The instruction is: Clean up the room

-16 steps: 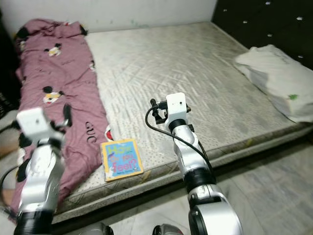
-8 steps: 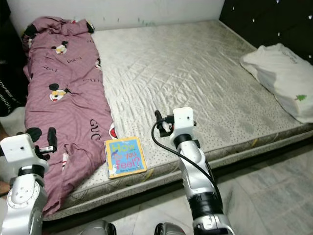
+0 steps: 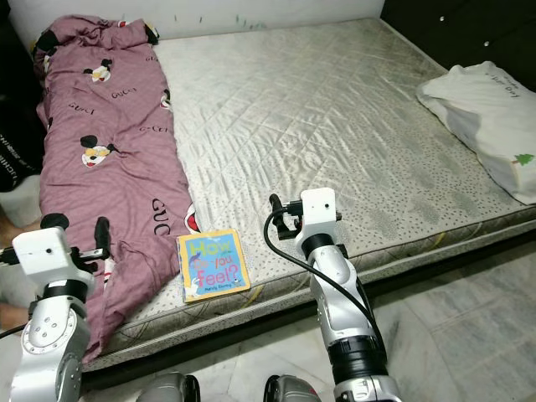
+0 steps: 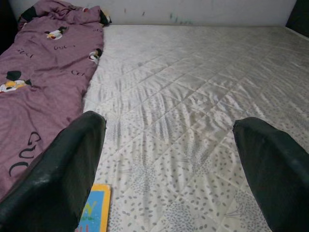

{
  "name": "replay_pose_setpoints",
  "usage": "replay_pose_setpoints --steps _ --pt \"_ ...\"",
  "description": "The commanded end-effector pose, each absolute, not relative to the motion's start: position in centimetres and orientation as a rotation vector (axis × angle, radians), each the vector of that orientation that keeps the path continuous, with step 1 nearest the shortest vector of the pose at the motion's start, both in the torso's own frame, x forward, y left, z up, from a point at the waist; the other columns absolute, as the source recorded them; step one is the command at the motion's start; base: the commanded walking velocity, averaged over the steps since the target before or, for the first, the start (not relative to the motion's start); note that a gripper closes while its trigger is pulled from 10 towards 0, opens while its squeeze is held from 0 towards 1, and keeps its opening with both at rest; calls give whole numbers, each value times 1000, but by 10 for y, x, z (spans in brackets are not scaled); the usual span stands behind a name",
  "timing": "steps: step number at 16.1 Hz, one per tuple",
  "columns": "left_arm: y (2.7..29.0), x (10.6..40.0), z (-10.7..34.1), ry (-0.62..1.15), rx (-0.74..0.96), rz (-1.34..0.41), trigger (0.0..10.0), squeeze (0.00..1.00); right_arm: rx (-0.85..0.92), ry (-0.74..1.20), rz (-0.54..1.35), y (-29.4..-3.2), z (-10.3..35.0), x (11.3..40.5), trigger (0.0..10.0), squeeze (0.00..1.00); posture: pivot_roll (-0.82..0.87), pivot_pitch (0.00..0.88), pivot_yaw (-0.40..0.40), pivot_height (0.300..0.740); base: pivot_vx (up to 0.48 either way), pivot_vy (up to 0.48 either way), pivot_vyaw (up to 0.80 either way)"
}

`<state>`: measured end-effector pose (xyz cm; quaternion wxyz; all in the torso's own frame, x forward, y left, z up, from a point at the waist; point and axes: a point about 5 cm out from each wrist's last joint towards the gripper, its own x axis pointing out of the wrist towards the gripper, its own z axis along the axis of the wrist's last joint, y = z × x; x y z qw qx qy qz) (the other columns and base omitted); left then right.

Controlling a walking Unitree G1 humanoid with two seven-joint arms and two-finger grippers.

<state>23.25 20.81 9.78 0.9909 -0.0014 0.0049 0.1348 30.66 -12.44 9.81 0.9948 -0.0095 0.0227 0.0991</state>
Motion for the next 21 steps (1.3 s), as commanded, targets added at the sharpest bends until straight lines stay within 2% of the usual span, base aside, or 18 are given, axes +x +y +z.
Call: replay_pose_setpoints --steps 1,5,18,21 --pt "206 232 102 1 -4 260 10000 0 -23 45 209 -125 101 305 10000 0 81 127 -13 697 0 0 0" --pt "208 235 103 6 -21 274 10000 0 -25 42 216 -123 104 307 10000 0 75 117 -14 666 0 0 0" --pt "207 256 117 -38 -25 272 10000 0 -53 28 204 -128 114 317 10000 0 60 82 -3 666 0 0 0" --pt "208 252 116 -38 -28 292 10000 0 -47 60 241 -123 105 312 10000 0 77 81 -31 641 0 0 0"
